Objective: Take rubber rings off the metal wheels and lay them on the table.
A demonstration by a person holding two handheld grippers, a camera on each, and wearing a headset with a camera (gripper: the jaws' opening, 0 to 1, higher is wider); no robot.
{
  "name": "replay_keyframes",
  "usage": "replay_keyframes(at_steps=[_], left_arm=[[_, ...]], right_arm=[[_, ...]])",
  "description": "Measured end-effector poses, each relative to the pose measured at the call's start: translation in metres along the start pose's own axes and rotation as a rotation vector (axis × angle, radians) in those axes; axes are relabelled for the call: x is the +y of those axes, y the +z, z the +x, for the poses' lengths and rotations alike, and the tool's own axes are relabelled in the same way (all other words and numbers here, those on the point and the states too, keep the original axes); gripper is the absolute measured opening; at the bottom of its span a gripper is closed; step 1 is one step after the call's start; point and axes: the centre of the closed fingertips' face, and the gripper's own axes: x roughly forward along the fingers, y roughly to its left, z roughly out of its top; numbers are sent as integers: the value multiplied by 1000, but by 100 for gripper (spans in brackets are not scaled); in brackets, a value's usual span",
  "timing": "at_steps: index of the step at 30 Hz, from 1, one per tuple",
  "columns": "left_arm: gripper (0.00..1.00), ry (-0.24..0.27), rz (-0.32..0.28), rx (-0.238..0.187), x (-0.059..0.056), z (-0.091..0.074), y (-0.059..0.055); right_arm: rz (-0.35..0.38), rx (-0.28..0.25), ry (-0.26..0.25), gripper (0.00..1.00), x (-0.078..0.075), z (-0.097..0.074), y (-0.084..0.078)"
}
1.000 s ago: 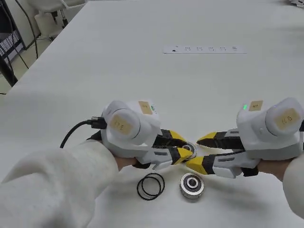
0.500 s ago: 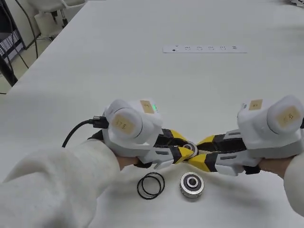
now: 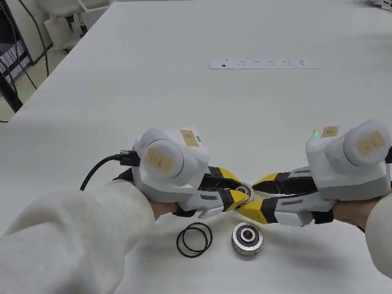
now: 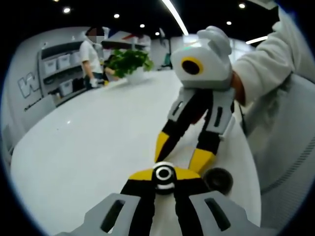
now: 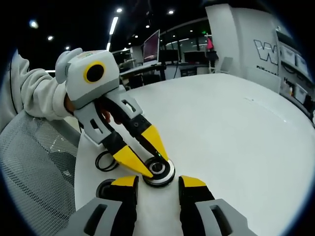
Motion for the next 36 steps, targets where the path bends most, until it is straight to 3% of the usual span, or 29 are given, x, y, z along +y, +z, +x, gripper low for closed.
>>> replay_keyframes(at_steps=[16,18,20,22,27,28,30,33,36], left_arm=[[14,3,-6,3,1,-1,0],[14,5,-8,4,1,-1,0],[14,6,-11,4,1,-1,0],[14,7,-11,6,1,-1,0],[14,7,-14,7,1,-1,-1],[14,7,-15,7,1,-2,-1],[14,5,-17,7,1,-2,-1],[14,4,-15,9,1,-2,-1],[13,-6,-12,11,-1,-2,-1]], right_arm=[[10,17,37,11,-1,-6,-4],[12,29,25,0,-6,-8,-7],[45,16,24,0,-9,-9,-6],[20,20,14,0,-9,-7,-6],[46,29,0,0,-10,-6,-6],[81,27,-9,0,-12,-7,-6],[250,41,-9,0,-13,-8,-6],[328,12,-16,0,-19,-10,-5],[445,-58,-6,0,-21,-15,5]])
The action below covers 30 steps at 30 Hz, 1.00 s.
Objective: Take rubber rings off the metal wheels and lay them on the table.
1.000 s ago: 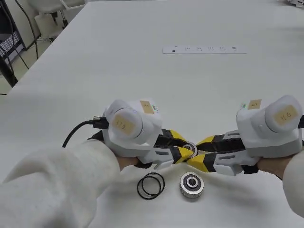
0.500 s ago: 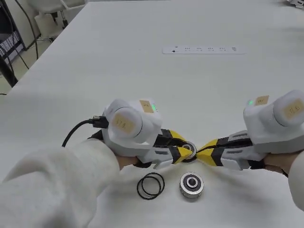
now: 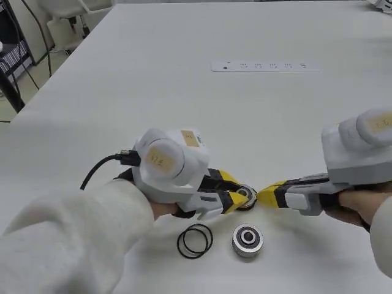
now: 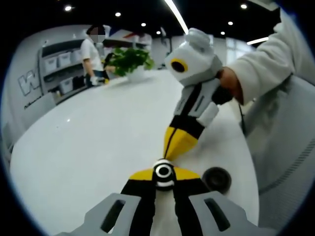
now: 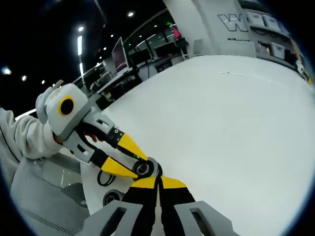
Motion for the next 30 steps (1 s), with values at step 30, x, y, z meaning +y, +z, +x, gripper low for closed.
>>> replay_keyframes(at_steps=[30], left_arm=[[13,0,27,8,0,0,0]], right_arm=[[11,29,34,0,18,-1,2]])
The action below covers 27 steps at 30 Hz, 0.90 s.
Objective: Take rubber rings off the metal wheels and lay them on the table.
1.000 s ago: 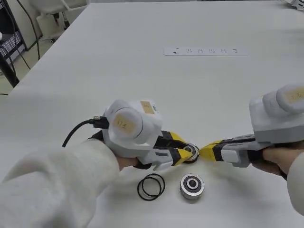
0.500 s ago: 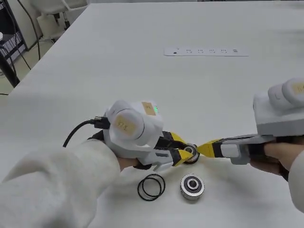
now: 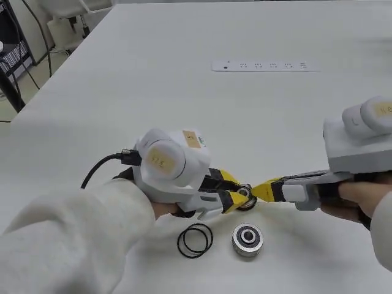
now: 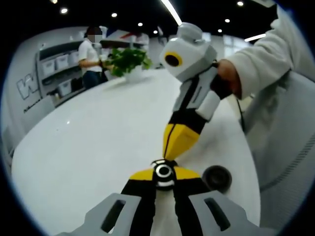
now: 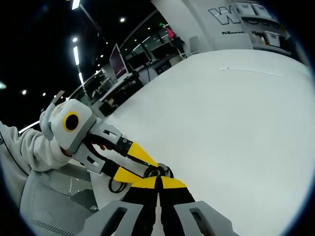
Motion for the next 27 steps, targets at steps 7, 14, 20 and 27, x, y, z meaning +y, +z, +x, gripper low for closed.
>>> replay_keyframes(at_steps=[7,14,20,27], left_arm=[[13,2,0,0,0,0,0],[14,11,-29,-1,-1,1,1],[16,-11,-13,13,-2,-5,7],[28,-30,-23,-23,-2,-25,27]], right_arm=[[7,-59,73,0,17,2,13],[22,-39,25,0,6,1,11],[34,-41,10,0,3,-2,10],[41,-64,13,0,6,-6,17]])
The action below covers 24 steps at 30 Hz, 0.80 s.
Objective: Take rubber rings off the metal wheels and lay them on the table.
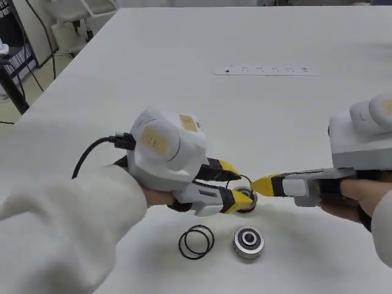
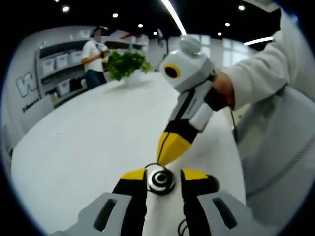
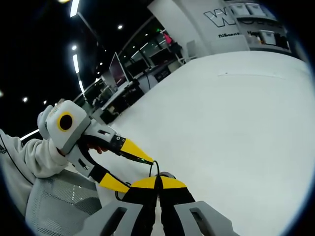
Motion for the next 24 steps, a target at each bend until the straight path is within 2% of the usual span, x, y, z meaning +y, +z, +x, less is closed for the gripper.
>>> replay_keyframes(at_steps=[2,4,9,12,15,20,24], left_arm=[[29,-12,-5,-2,-1,-5,3],[33,-19,17,2,-3,-12,8],[42,-23,57,-25,-6,-32,24],[44,-40,74,-37,-12,-48,33],[52,-32,104,-43,-14,-62,37],[59,-12,113,-49,-18,-88,39],[63,16,119,-42,-22,-112,30]], right_arm=[[2,-6,0,0,1,-1,2],[1,-12,1,0,2,-2,4],[-3,-21,18,0,9,-1,8],[-15,-20,31,0,16,0,9],[-20,-23,56,0,25,1,11],[-38,-12,95,0,42,7,10],[-53,8,126,0,53,11,5]])
